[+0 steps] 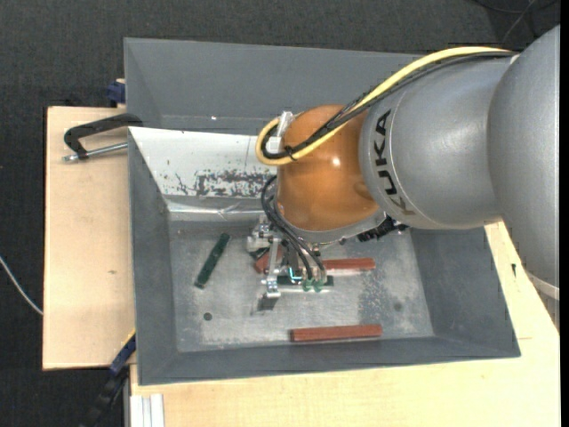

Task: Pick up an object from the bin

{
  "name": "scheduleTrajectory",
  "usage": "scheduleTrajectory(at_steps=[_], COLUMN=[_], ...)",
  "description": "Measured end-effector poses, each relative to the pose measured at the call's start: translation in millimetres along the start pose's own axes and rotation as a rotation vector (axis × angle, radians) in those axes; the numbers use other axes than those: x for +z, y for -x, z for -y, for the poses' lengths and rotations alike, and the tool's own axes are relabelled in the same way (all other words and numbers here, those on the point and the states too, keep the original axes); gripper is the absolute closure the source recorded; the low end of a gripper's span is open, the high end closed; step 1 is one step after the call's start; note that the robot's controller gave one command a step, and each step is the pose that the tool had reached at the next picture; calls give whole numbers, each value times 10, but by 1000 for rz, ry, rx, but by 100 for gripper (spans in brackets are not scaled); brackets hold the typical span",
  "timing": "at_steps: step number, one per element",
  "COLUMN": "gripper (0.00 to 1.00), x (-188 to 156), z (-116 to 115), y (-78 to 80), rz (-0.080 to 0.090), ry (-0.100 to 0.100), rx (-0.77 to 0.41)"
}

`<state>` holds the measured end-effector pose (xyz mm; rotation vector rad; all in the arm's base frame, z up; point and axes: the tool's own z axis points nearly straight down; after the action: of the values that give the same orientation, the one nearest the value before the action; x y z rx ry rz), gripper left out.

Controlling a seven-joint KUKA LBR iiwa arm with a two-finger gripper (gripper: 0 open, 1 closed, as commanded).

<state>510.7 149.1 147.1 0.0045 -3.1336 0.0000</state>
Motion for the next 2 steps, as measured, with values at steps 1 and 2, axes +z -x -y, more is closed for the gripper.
scheduleTrajectory(at_steps=[1, 2], gripper=[0, 0], x=[-43, 388], z=[9, 641], y=[15, 260], rz=[7, 11], ry=[1, 1], rx=[3, -80])
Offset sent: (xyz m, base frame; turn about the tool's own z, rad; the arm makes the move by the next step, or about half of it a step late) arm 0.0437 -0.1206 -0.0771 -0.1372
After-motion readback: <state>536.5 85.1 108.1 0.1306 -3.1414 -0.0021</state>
